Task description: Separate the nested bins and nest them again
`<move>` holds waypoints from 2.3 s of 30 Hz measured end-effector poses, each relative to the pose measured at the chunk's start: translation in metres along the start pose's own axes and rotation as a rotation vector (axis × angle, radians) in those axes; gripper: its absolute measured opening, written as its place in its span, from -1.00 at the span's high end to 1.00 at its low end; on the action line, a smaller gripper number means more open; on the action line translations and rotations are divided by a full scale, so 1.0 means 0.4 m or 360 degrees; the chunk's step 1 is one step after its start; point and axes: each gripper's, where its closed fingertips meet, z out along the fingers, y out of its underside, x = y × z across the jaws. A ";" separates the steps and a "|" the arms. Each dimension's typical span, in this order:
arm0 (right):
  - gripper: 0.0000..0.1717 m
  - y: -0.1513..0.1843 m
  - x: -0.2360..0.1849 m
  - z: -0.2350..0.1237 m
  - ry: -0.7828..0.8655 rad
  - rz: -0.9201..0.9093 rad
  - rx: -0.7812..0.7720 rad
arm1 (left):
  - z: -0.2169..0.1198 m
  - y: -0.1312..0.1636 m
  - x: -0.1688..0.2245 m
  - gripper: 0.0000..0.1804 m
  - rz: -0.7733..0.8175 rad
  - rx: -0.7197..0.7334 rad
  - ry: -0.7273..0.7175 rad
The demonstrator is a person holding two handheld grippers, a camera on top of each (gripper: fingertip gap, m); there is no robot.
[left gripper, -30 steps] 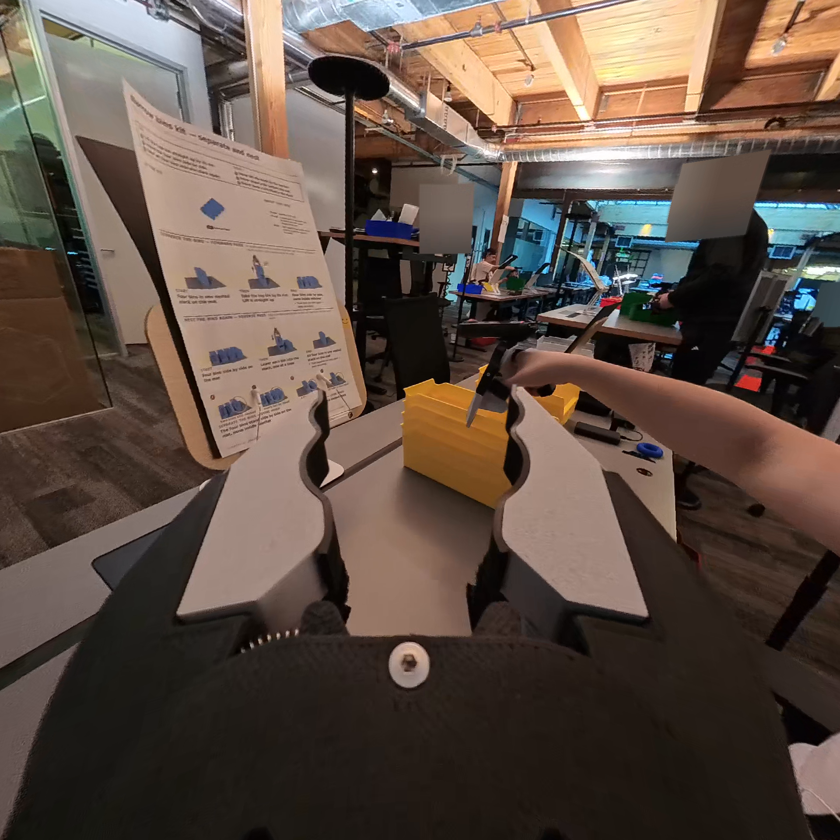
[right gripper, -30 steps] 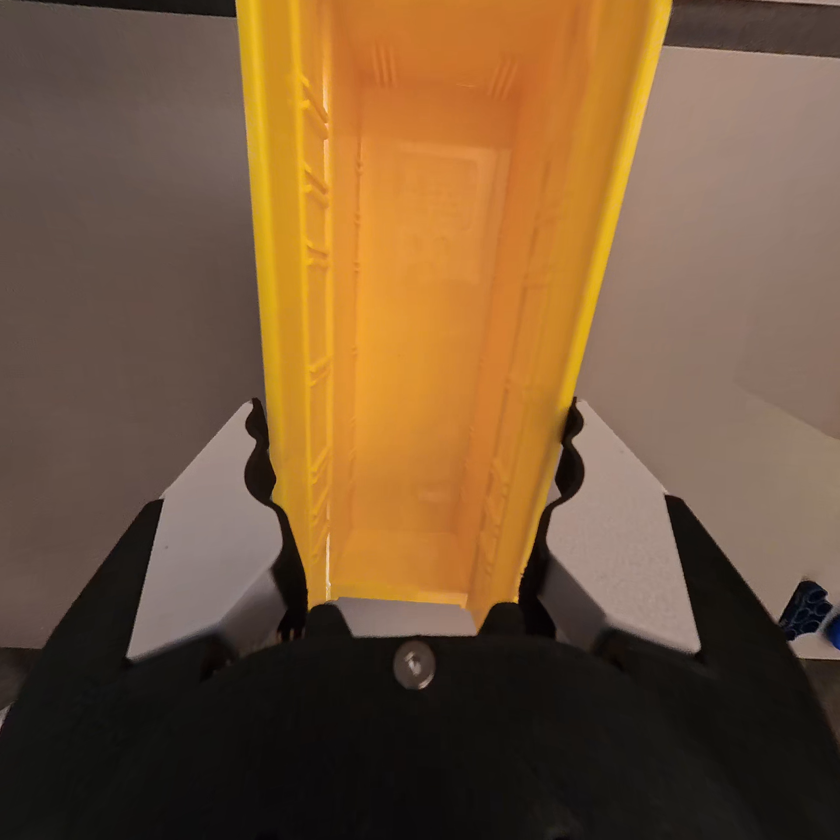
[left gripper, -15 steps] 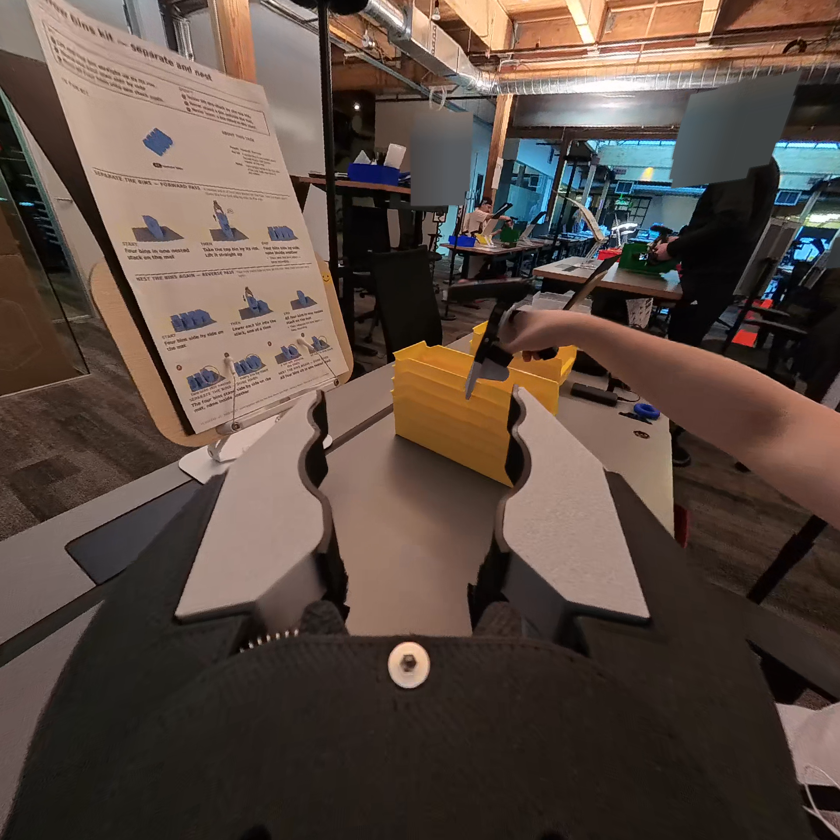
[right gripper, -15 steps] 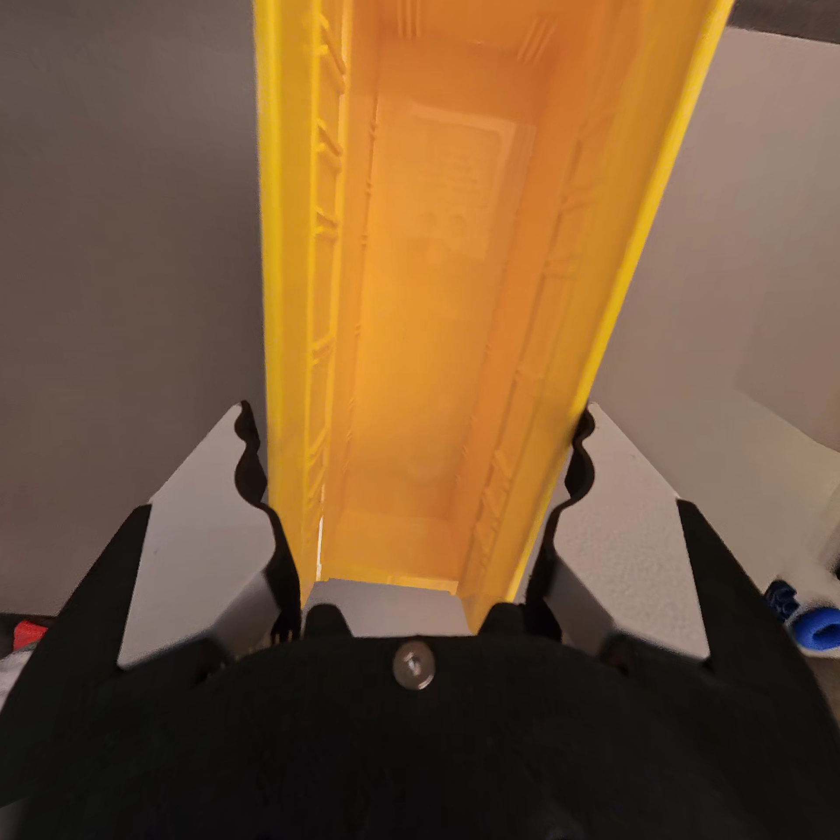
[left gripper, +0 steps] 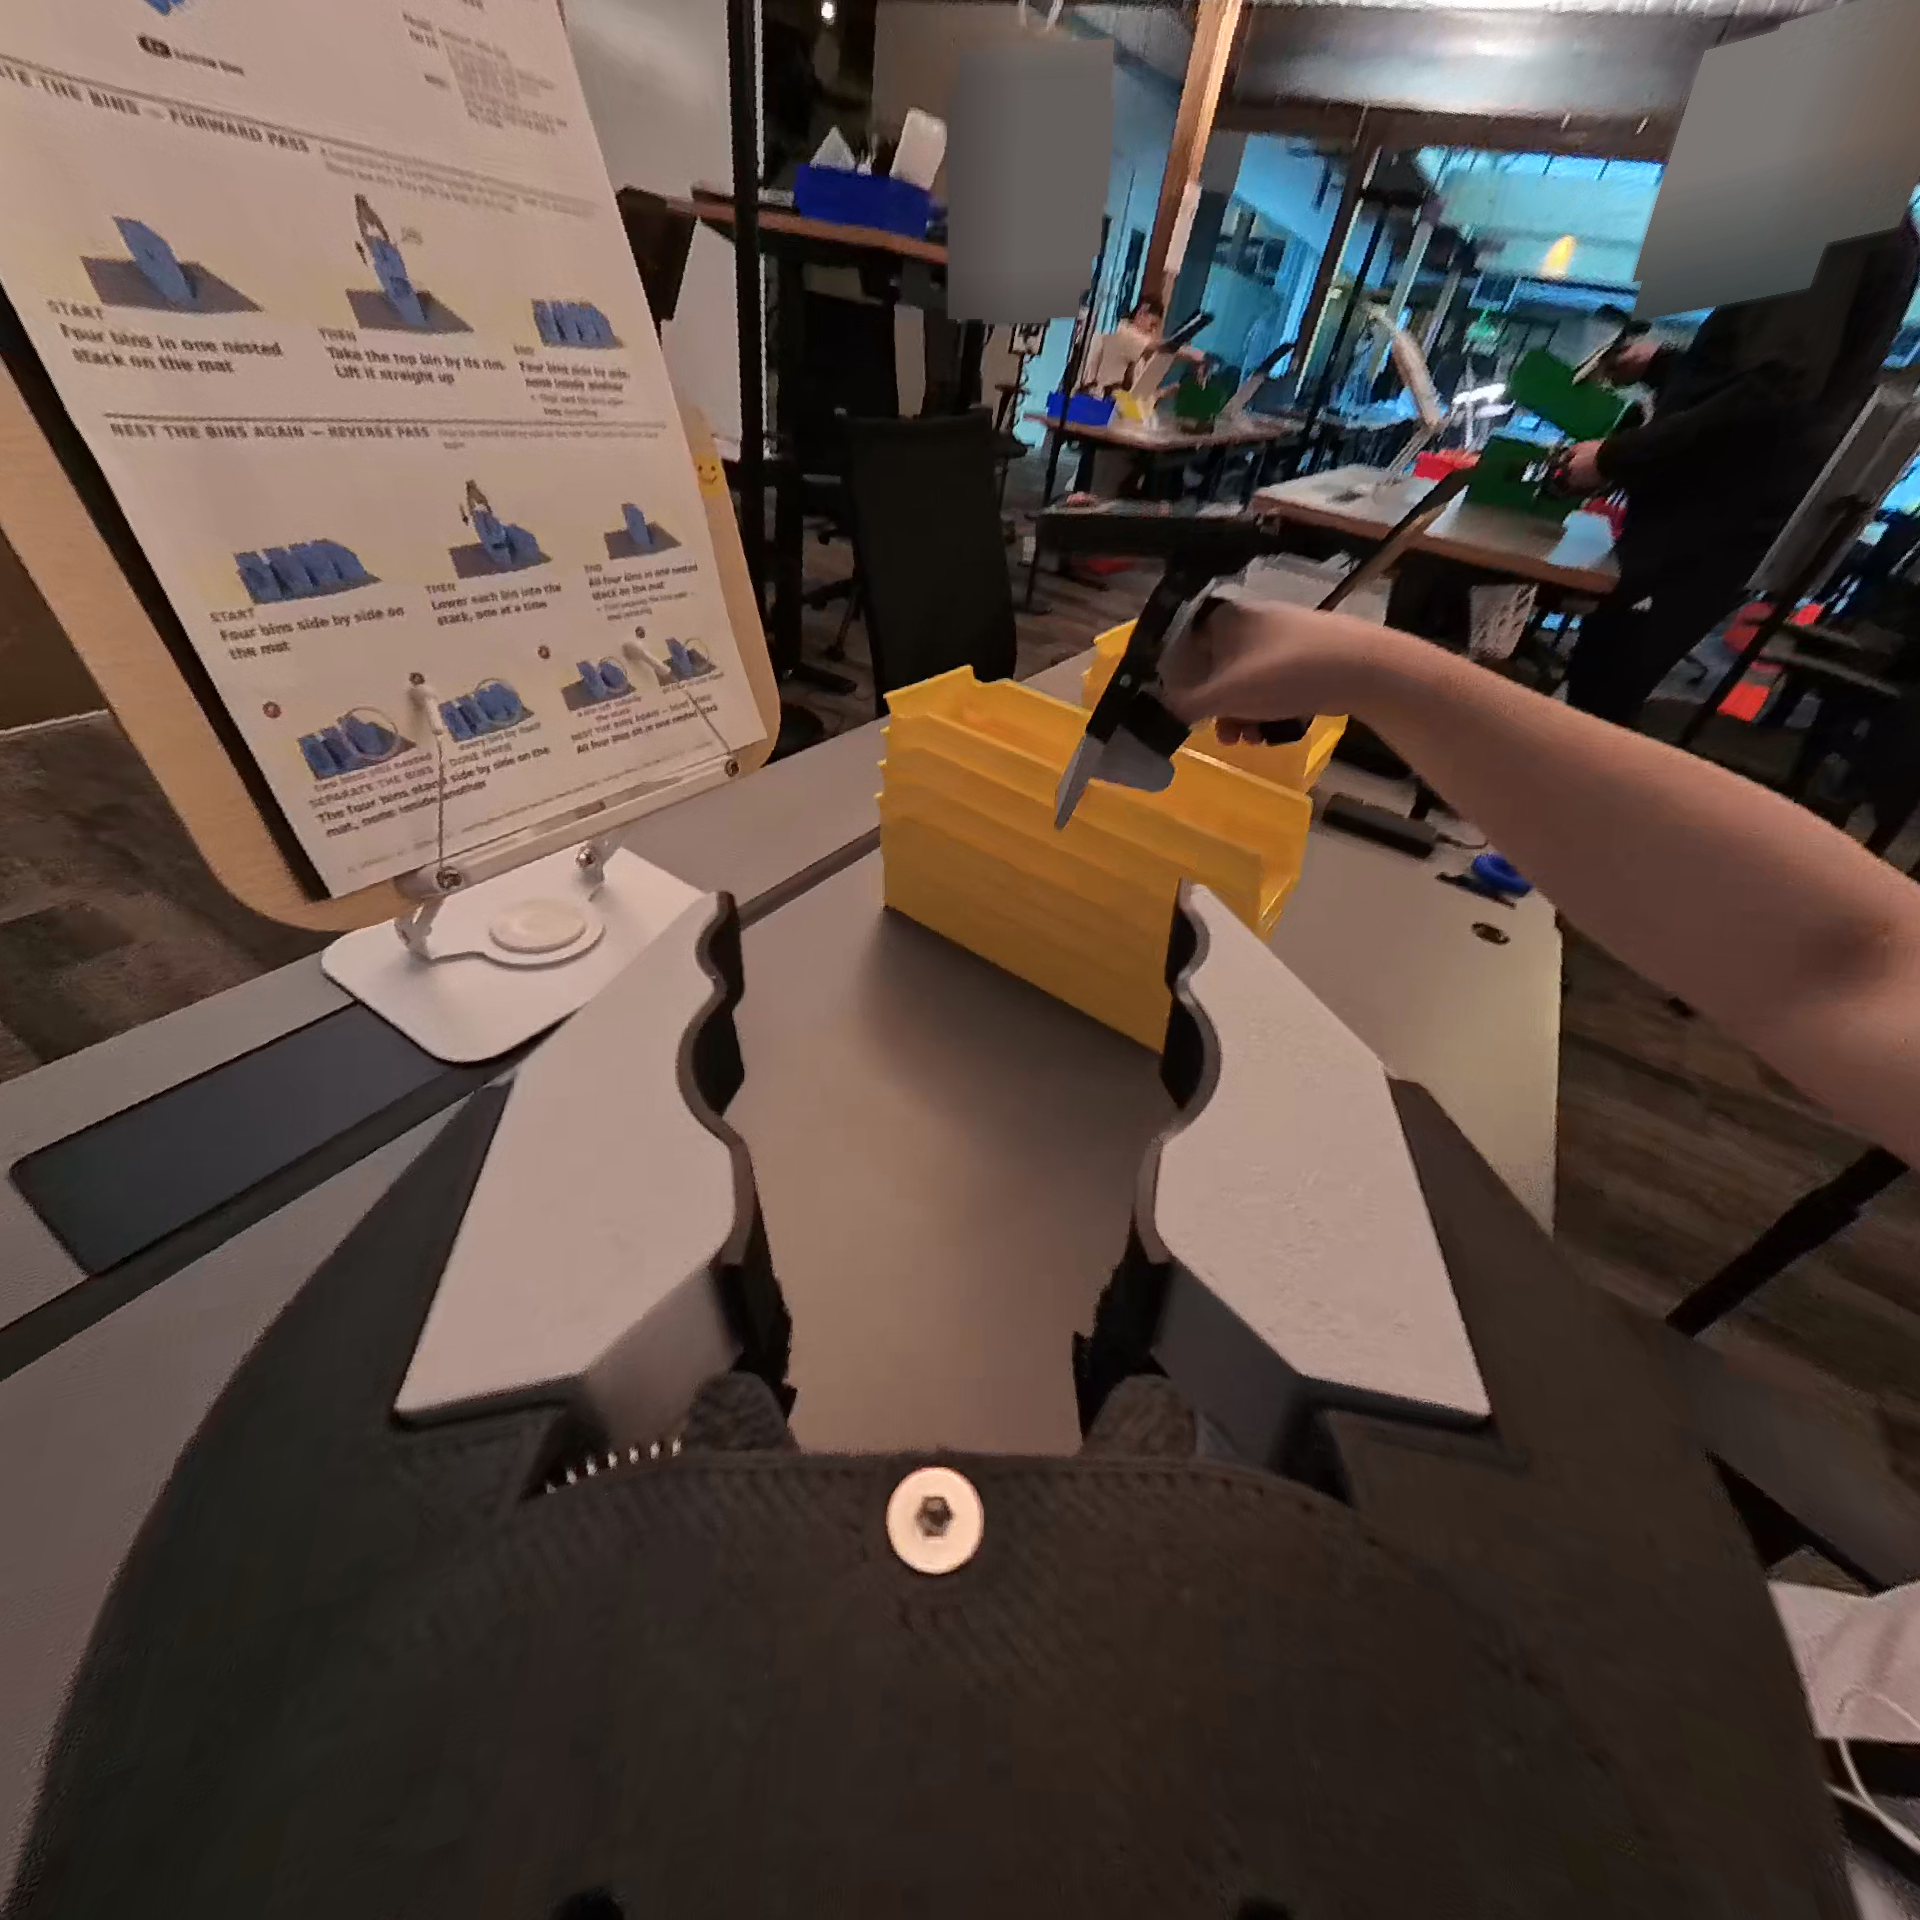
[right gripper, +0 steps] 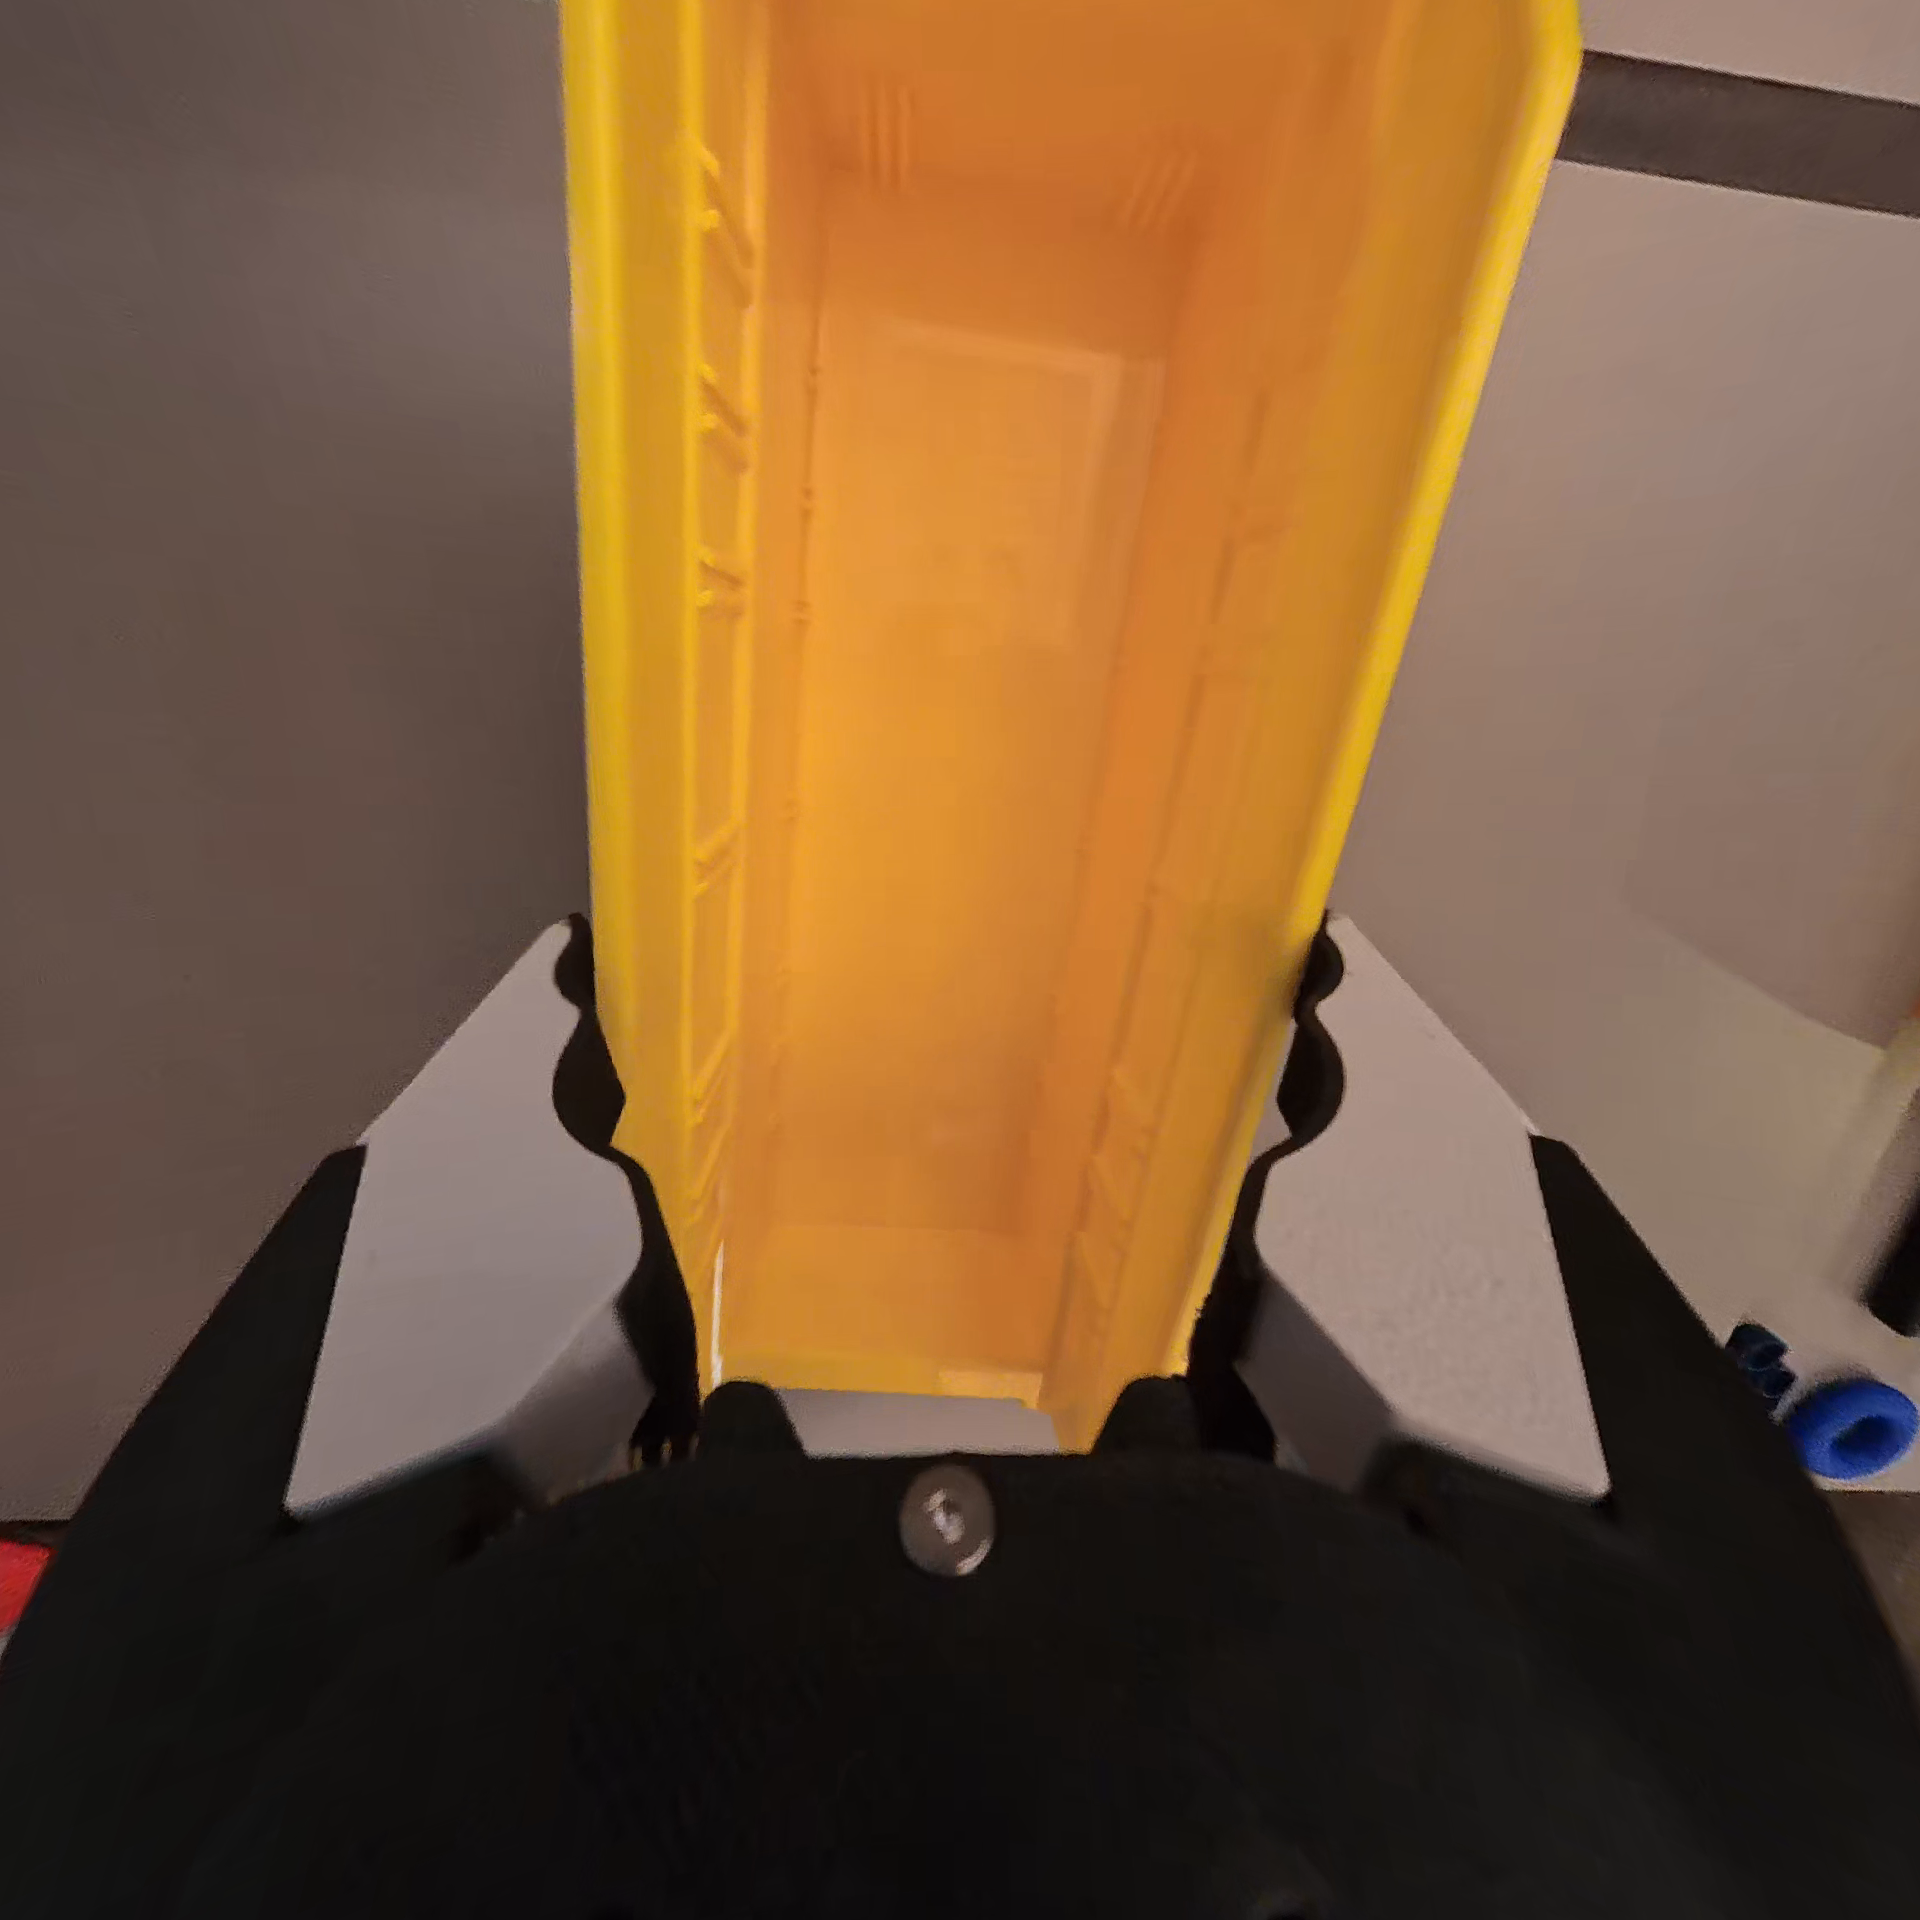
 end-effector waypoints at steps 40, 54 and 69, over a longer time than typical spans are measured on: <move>-0.30 -0.025 0.005 -0.120 0.0013 0.0061 0.0006 | -0.128 -0.047 -0.054 0.11 0.0054 0.0069 -0.0058; -0.29 -0.102 -0.176 -0.363 0.0160 -0.0163 0.0349 | -0.124 -0.045 -0.042 0.11 0.0066 0.0062 -0.0046; -0.30 -0.075 -0.455 -0.094 -0.0160 -0.0046 0.0344 | -0.123 -0.043 -0.008 0.11 0.0092 0.0052 0.0014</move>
